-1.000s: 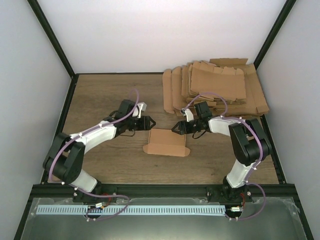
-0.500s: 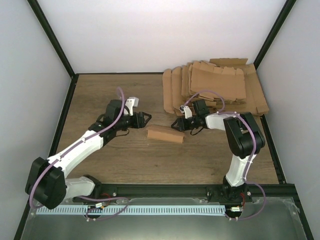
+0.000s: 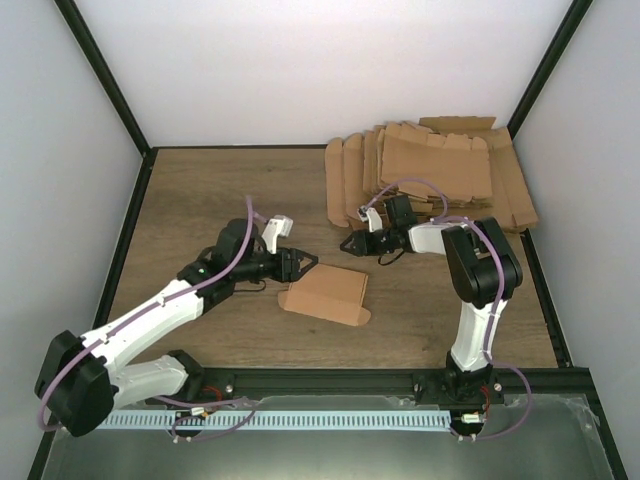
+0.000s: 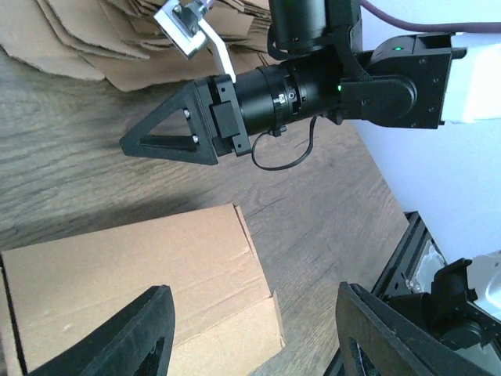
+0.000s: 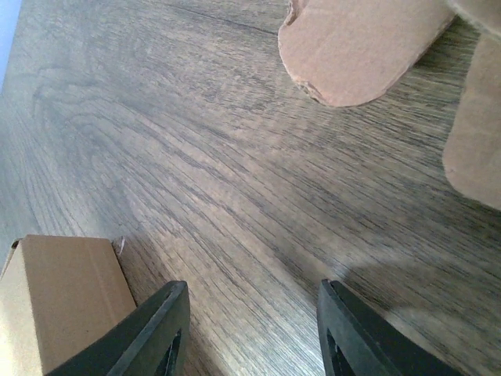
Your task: Fold the paper box
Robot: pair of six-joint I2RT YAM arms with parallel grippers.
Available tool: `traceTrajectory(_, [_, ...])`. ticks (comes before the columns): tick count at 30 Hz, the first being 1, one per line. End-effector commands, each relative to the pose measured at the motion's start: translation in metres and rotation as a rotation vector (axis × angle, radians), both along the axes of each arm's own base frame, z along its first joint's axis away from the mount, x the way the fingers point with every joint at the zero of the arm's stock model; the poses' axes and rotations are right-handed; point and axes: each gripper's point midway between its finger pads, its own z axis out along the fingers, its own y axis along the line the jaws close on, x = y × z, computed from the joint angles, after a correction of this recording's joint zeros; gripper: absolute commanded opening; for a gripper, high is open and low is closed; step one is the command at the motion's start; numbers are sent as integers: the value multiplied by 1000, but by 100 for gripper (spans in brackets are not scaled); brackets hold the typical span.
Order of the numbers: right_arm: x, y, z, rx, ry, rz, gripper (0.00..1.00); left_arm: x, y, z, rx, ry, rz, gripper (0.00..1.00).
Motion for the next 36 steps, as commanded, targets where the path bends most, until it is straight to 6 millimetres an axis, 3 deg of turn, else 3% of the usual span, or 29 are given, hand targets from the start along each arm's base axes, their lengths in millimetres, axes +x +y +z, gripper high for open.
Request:
traceTrajectory(1, [0, -3, -1, -5, 12, -6, 48, 2, 8, 8, 40, -58, 18, 59])
traceTrajectory(8, [-28, 17, 30, 75, -57, 130, 62, -4, 10, -5, 52, -22, 4, 59])
traceTrajectory(12, [-43, 28, 32, 75, -60, 184, 70, -3, 8, -2, 48, -28, -1, 59])
traceTrajectory(20, [-64, 30, 29, 68, -49, 212, 82, -3, 6, 4, 34, -40, -13, 59])
traceTrajectory(22, [-67, 28, 26, 60, -41, 211, 80, -6, 3, 5, 25, -38, -31, 59])
traceTrajectory(27, [-73, 24, 14, 42, -3, 205, 64, -14, -4, -10, 20, 19, -87, 59])
traceTrajectory(32, [-76, 22, 12, 34, -1, 198, 62, -19, -6, -18, 32, 42, -104, 58])
traceTrajectory(36, [-72, 19, 6, 7, 2, 176, 54, -26, -11, -19, 26, 56, -144, 57])
